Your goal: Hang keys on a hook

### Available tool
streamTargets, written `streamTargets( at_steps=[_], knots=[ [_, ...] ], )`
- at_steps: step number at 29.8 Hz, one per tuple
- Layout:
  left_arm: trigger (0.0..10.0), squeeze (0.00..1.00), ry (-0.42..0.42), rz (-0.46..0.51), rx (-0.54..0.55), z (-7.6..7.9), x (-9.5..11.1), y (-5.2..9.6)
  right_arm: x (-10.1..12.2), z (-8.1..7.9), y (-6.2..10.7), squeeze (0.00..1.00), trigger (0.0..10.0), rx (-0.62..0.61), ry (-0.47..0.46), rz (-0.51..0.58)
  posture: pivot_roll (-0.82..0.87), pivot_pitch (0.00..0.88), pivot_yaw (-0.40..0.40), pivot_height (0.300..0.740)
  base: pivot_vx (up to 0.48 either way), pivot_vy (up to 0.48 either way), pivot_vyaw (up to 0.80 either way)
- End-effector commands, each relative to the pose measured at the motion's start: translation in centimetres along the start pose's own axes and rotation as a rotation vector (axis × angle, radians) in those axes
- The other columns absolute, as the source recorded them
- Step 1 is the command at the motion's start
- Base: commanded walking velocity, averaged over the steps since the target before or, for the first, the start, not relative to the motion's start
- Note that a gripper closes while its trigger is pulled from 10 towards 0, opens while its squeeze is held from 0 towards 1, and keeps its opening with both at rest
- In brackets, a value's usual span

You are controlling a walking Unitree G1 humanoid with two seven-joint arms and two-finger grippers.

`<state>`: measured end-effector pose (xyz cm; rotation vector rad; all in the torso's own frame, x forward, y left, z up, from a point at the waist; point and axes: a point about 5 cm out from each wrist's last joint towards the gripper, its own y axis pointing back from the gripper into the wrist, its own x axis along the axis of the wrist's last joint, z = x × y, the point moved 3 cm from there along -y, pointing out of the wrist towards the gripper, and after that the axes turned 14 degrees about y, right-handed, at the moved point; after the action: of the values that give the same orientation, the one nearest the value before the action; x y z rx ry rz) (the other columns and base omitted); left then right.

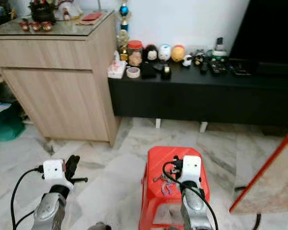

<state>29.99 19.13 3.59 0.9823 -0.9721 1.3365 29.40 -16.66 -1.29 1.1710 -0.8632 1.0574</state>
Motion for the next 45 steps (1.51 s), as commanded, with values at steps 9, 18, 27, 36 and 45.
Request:
streamTargets(
  at_steps=[9, 18, 27, 36, 45],
  knots=[
    [10.0, 0.0, -0.002, -0.033, 0.044, -1.1, -0.5, 0.6, 1.3, -0.3, -0.9, 0.0, 10.0, 0.007, 0.0, 0.015, -0.02, 0.008, 0.002, 0.651, 0.0, 0.0, 0.0],
    [10.0, 0.0, -0.007, -0.034, 0.047, -1.2, -0.4, 0.5, 0.9, -0.4, -1.0, 0.0, 10.0, 0.004, 0.003, -0.021, -0.01, 0.012, 0.002, 0.642, 0.0, 0.0, 0.0],
    [10.0, 0.0, -0.012, -0.041, 0.051, -1.0, -0.4, 0.1, 1.0, 0.0, -1.1, 0.0, 10.0, -0.021, 0.0, -0.016, -0.01, 0.027, 0.001, 0.613, 0.0, 0.0, 0.0],
    [10.0, 0.0, -0.026, -0.051, 0.058, -1.0, -0.3, -0.3, 1.1, 0.2, -1.3, 0.0, 10.0, -0.025, 0.001, -0.021, 0.0, 0.029, -0.003, 0.613, 0.0, 0.0, 0.0],
    [10.0, 0.0, -0.018, -0.059, 0.048, -0.7, -0.3, -0.5, 1.3, 0.3, -1.4, 0.0, 10.0, -0.028, -0.004, -0.017, 0.0, 0.033, -0.003, 0.613, 0.0, 0.0, 0.0]
  ],
)
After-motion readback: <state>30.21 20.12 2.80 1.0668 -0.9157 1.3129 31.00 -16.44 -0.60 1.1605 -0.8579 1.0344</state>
